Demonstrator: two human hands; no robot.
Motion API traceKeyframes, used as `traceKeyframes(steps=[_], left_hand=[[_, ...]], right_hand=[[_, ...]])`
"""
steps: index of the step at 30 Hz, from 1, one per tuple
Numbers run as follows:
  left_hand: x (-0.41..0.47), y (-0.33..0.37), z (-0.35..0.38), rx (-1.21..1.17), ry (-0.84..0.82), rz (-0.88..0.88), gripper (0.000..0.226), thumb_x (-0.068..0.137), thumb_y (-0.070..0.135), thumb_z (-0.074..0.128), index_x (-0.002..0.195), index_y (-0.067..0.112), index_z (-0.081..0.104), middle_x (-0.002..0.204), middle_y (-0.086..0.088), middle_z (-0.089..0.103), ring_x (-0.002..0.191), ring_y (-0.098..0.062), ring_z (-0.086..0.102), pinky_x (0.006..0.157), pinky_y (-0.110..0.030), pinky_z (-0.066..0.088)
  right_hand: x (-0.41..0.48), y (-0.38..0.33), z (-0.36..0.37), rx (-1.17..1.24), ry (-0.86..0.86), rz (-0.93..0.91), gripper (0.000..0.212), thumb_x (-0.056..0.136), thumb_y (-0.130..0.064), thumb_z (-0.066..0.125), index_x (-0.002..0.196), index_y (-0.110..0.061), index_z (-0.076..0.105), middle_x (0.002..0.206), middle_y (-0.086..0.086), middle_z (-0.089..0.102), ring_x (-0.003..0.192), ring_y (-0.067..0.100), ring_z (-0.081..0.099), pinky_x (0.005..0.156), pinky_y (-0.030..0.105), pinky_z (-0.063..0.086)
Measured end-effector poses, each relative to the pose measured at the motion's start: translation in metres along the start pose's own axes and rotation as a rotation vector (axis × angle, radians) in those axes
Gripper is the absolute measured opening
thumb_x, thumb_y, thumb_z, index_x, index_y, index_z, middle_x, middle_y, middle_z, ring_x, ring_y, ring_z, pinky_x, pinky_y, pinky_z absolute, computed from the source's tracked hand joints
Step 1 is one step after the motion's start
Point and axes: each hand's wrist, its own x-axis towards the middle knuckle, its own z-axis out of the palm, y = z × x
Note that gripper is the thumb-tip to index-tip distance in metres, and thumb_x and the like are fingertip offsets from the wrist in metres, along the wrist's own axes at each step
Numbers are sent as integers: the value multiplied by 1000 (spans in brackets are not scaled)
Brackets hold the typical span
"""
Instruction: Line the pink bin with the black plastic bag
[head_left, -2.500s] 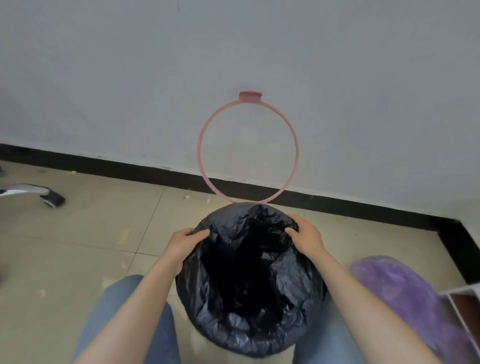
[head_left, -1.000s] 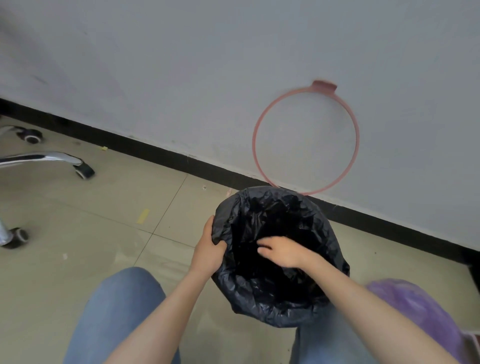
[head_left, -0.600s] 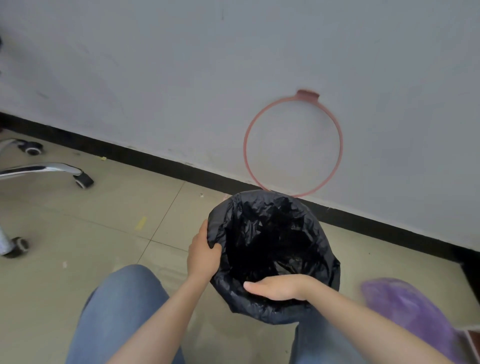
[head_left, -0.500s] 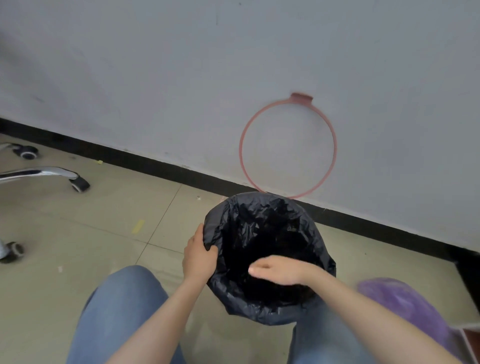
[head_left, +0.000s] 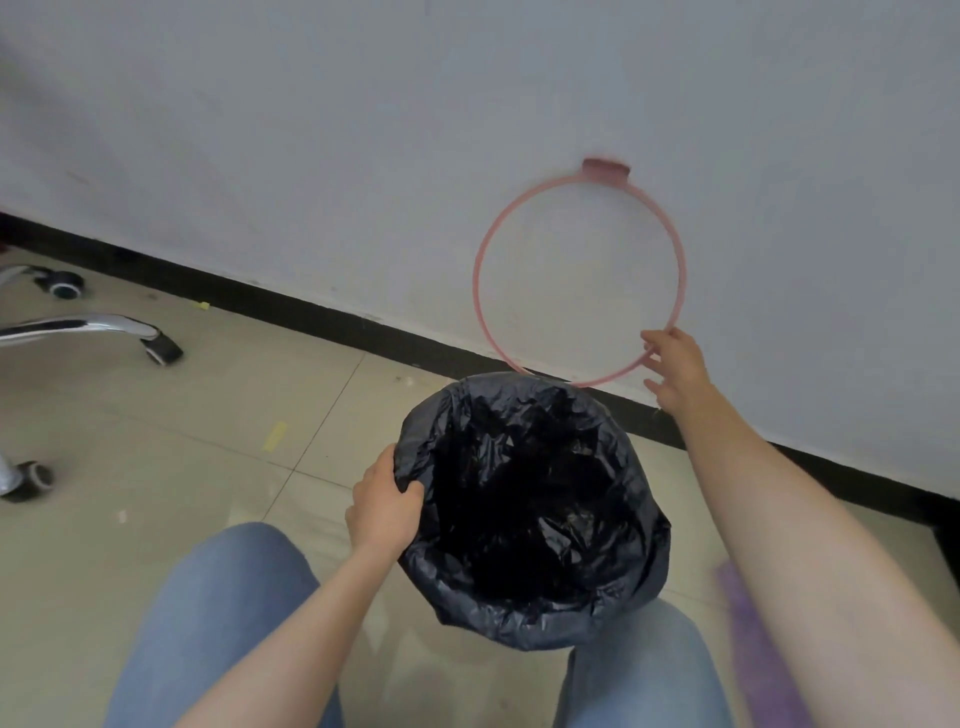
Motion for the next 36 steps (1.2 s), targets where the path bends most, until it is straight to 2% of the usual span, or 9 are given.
traceKeyframes(steps=[5,9,13,16,19,22,28,31,36], left_hand=[[-6,3,2,14,7,-3,48,85,19,46,131,25,37,124,-10,58,112,-34,51,96,-49,42],[-7,5,5,-16,1,-23,46,85,17,45,130,22,38,123,-12,58,111,-36,52,96,-51,42],[-10,9,5,-47,-4,-30,39,85,15,44,124,19,42,120,-11,58,108,-34,52,96,-50,42],[-11,9,5,-156,-14,-43,35,86,17,45,122,17,45,115,-11,60,103,-34,55,94,-52,45],[-14,10,5,-426,-13,-119,35,87,16,51,122,12,47,114,-13,61,101,-31,57,93,-48,48],[-22,12,1,-684,-87,-202,23,92,21,49,111,8,53,94,-6,61,89,-23,57,73,-31,49],[-23,9,-9,-765,-181,-201,27,95,26,37,87,19,62,91,-3,62,92,-20,54,77,-28,44],[-21,15,-9,-653,-117,-92,34,96,26,37,127,15,46,117,0,50,109,-16,45,94,-30,37],[-21,18,0,257,21,473,50,90,24,47,138,17,34,148,-16,31,137,-36,24,112,-48,26]], right_hand=[[-27,-11,-19,-125,46,-312,25,79,3,55,99,-10,62,82,-1,61,81,12,53,83,24,39],[-92,-24,-28,-537,-172,-615,21,81,0,59,82,-20,59,64,-3,57,58,8,49,53,2,37],[-155,12,-37,-1221,-584,-654,21,80,-16,61,99,-26,62,73,-9,60,74,12,55,79,24,44],[-183,66,-31,-1407,-831,-574,41,83,-27,59,123,-26,51,95,-5,57,95,13,52,86,32,43],[-189,106,-21,-1433,-824,-621,47,86,-41,54,129,-23,46,116,3,53,108,21,47,86,31,38],[-186,127,-9,-1488,-734,-656,56,88,-52,43,136,-22,37,123,3,53,112,22,47,91,33,35],[-180,142,-6,-1524,-716,-767,73,73,-62,16,128,-25,47,99,6,66,96,27,57,102,43,32],[-168,142,-1,-1569,-631,-899,54,77,-55,28,114,-28,58,80,-2,69,80,22,63,96,53,43],[-153,118,22,-1489,-515,-640,45,92,-33,45,135,-19,40,125,12,56,123,30,41,114,51,9]])
